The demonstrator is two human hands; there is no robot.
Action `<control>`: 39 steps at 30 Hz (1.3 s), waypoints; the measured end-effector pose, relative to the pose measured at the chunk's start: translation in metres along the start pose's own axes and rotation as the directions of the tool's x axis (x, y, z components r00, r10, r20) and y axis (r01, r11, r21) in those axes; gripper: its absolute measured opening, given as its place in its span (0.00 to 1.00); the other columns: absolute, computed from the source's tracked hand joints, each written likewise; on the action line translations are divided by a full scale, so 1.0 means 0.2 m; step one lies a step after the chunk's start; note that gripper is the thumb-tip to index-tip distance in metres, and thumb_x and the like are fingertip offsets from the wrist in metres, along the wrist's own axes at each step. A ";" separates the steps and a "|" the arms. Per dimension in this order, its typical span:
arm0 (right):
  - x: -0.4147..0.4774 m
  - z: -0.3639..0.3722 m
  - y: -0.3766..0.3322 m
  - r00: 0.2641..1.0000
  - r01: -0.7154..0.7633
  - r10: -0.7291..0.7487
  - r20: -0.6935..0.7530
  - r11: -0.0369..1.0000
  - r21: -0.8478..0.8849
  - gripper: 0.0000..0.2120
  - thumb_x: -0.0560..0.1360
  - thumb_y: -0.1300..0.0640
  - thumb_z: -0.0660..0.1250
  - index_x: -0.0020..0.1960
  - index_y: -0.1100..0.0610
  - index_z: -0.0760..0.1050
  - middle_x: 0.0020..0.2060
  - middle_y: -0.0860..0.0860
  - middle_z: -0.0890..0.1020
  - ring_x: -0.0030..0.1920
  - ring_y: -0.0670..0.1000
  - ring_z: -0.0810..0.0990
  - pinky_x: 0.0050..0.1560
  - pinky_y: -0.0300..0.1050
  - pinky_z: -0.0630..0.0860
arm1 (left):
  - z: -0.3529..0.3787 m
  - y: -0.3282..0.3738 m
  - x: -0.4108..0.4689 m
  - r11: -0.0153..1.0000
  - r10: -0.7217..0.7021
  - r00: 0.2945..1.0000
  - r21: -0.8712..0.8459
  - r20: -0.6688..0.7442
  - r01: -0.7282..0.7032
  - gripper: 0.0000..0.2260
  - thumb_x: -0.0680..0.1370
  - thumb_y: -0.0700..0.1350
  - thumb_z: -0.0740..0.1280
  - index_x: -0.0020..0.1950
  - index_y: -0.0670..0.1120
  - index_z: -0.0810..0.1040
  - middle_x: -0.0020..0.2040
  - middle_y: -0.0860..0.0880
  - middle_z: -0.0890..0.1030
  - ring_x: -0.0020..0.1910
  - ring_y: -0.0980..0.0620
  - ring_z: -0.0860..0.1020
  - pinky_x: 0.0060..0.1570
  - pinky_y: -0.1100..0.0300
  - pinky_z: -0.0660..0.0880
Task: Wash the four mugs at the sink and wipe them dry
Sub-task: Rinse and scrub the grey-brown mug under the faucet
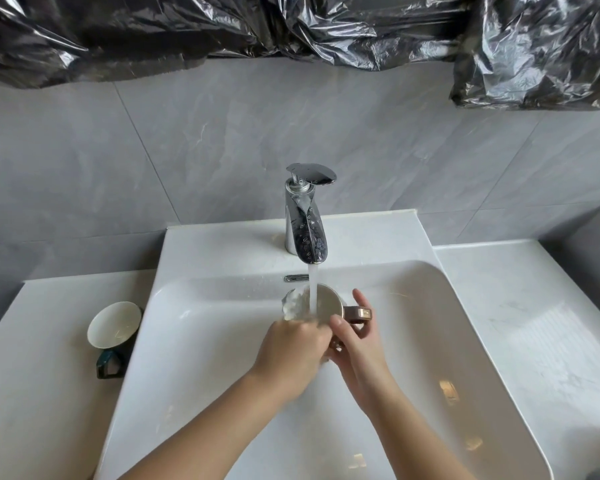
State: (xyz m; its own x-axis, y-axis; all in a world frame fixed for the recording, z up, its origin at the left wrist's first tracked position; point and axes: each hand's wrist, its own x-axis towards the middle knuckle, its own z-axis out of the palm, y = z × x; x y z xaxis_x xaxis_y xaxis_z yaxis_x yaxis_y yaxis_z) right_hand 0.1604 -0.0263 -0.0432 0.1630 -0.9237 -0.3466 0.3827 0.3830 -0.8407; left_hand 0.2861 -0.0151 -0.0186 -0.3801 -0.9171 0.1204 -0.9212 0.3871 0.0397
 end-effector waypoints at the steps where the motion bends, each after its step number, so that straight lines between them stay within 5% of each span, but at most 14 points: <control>1: 0.00 0.00 0.00 1.000 0.001 -0.001 0.000 1.000 -0.018 0.37 0.65 0.56 0.73 0.71 0.45 0.63 0.40 0.49 0.82 0.38 0.48 0.82 0.46 0.53 0.78 | 0.03 0.01 -0.01 1.000 -0.007 0.999 -0.026 -0.051 0.005 0.15 0.57 0.49 0.81 0.36 0.51 0.80 0.27 0.52 0.77 0.23 0.51 0.77 0.21 0.63 0.68; 5: -0.01 0.00 -0.01 1.000 -0.013 0.012 -0.016 0.994 -0.104 0.42 0.56 0.49 0.75 0.69 0.46 0.65 0.46 0.54 0.76 0.37 0.48 0.79 0.47 0.52 0.81 | 0.06 -0.05 -0.05 0.996 0.044 0.999 -0.073 0.012 -0.043 0.15 0.65 0.51 0.76 0.51 0.52 0.80 0.37 0.53 0.82 0.35 0.50 0.81 0.24 0.62 0.70; 8: 0.01 -0.01 0.00 1.000 0.000 -0.001 -0.010 0.990 -0.140 0.36 0.58 0.50 0.75 0.65 0.42 0.67 0.49 0.58 0.76 0.43 0.52 0.79 0.48 0.54 0.82 | 0.06 -0.16 -0.03 0.981 0.121 0.986 0.136 0.116 -0.136 0.17 0.67 0.49 0.75 0.55 0.55 0.81 0.56 0.54 0.81 0.61 0.49 0.72 0.53 0.52 0.77; 10: 0.02 -0.01 0.01 1.000 -0.002 0.001 -0.007 0.987 -0.163 0.32 0.62 0.52 0.74 0.63 0.40 0.68 0.50 0.58 0.75 0.44 0.53 0.79 0.52 0.56 0.80 | 0.05 -0.19 -0.01 0.975 0.111 0.979 0.169 0.173 -0.141 0.17 0.68 0.47 0.72 0.57 0.55 0.80 0.60 0.55 0.79 0.65 0.51 0.69 0.64 0.49 0.71; 12: 0.02 0.00 0.01 1.000 0.006 -0.010 -0.017 0.980 -0.197 0.32 0.60 0.50 0.75 0.61 0.38 0.68 0.51 0.58 0.75 0.46 0.53 0.78 0.53 0.55 0.80 | 0.03 -0.16 0.00 0.985 0.098 0.974 0.121 0.206 -0.124 0.17 0.69 0.44 0.71 0.58 0.53 0.79 0.57 0.53 0.81 0.61 0.50 0.75 0.55 0.54 0.75; 15: 0.03 -0.01 0.00 0.999 0.015 -0.023 -0.039 0.978 -0.208 0.34 0.59 0.45 0.76 0.62 0.39 0.69 0.55 0.60 0.78 0.52 0.58 0.80 0.58 0.58 0.79 | 0.01 -0.13 -0.01 0.988 0.143 0.976 0.040 0.167 -0.152 0.17 0.68 0.43 0.68 0.56 0.53 0.77 0.44 0.50 0.82 0.45 0.47 0.82 0.27 0.60 0.73; 16: 0.03 -0.01 0.00 0.999 0.018 -0.023 -0.023 0.979 -0.203 0.35 0.58 0.43 0.77 0.63 0.41 0.70 0.56 0.60 0.80 0.55 0.60 0.80 0.60 0.59 0.78 | 0.01 -0.12 -0.04 0.994 0.106 0.988 0.006 0.113 -0.107 0.17 0.67 0.45 0.70 0.55 0.53 0.78 0.40 0.50 0.82 0.40 0.46 0.82 0.24 0.60 0.72; 18: 0.02 -0.01 0.00 0.999 0.031 -0.024 0.045 0.983 -0.179 0.35 0.61 0.41 0.78 0.64 0.47 0.73 0.58 0.59 0.82 0.60 0.61 0.80 0.62 0.60 0.77 | 0.05 -0.09 -0.09 0.989 -0.014 0.999 -0.147 0.042 0.020 0.14 0.72 0.49 0.70 0.57 0.50 0.79 0.45 0.48 0.84 0.44 0.43 0.81 0.36 0.55 0.76; 20: 0.02 0.00 0.00 0.994 0.052 -0.039 0.101 0.990 -0.132 0.26 0.67 0.46 0.76 0.62 0.52 0.76 0.58 0.60 0.82 0.60 0.60 0.80 0.62 0.58 0.77 | 0.10 -0.03 -0.14 0.918 -0.138 0.990 -0.377 -0.021 0.120 0.15 0.75 0.50 0.69 0.59 0.46 0.78 0.51 0.45 0.83 0.49 0.42 0.80 0.48 0.54 0.76; 23: 0.03 0.00 -0.03 0.986 0.053 -0.045 0.160 0.998 -0.047 0.18 0.73 0.56 0.68 0.61 0.59 0.76 0.58 0.61 0.82 0.60 0.59 0.80 0.62 0.54 0.74 | 0.14 0.00 -0.17 0.818 -0.239 0.966 -0.558 -0.102 0.143 0.20 0.68 0.43 0.77 0.58 0.43 0.79 0.51 0.47 0.82 0.49 0.49 0.77 0.48 0.67 0.70; 28: 0.03 0.03 -0.02 0.989 0.130 -0.122 0.083 0.987 -0.098 0.12 0.73 0.56 0.65 0.55 0.56 0.80 0.55 0.59 0.83 0.61 0.61 0.80 0.63 0.57 0.76 | 0.12 0.03 -0.19 0.493 -0.340 0.940 -0.850 0.008 0.186 0.20 0.73 0.42 0.73 0.63 0.47 0.75 0.56 0.67 0.75 0.56 0.68 0.75 0.57 0.71 0.70; 32: 0.03 0.06 -0.04 0.978 0.206 -0.196 0.070 0.962 -0.180 0.11 0.75 0.55 0.64 0.54 0.55 0.80 0.53 0.57 0.83 0.57 0.57 0.81 0.61 0.57 0.75 | 0.11 0.06 -0.19 0.225 -0.405 0.907 -0.949 0.115 0.221 0.10 0.74 0.44 0.68 0.54 0.53 0.81 0.51 0.62 0.84 0.54 0.61 0.81 0.54 0.65 0.75; 39: 0.05 0.08 -0.11 0.955 0.249 -0.183 0.234 0.922 -0.296 0.09 0.74 0.57 0.64 0.52 0.57 0.79 0.47 0.51 0.84 0.50 0.48 0.80 0.54 0.46 0.73 | 0.10 0.06 -0.20 0.010 -0.365 0.912 -0.979 0.187 0.205 0.11 0.75 0.43 0.66 0.56 0.48 0.80 0.53 0.56 0.85 0.57 0.56 0.81 0.56 0.64 0.74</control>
State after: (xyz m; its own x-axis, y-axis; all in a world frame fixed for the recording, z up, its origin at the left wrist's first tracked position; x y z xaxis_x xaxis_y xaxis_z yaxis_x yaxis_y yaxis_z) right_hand 0.1681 -0.0436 -0.0213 0.2980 -0.9512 -0.0802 0.1240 0.1219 -0.9848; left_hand 0.2887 0.0236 -0.0417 -0.0255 -0.9956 -0.0903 -0.0062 -0.0901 0.9959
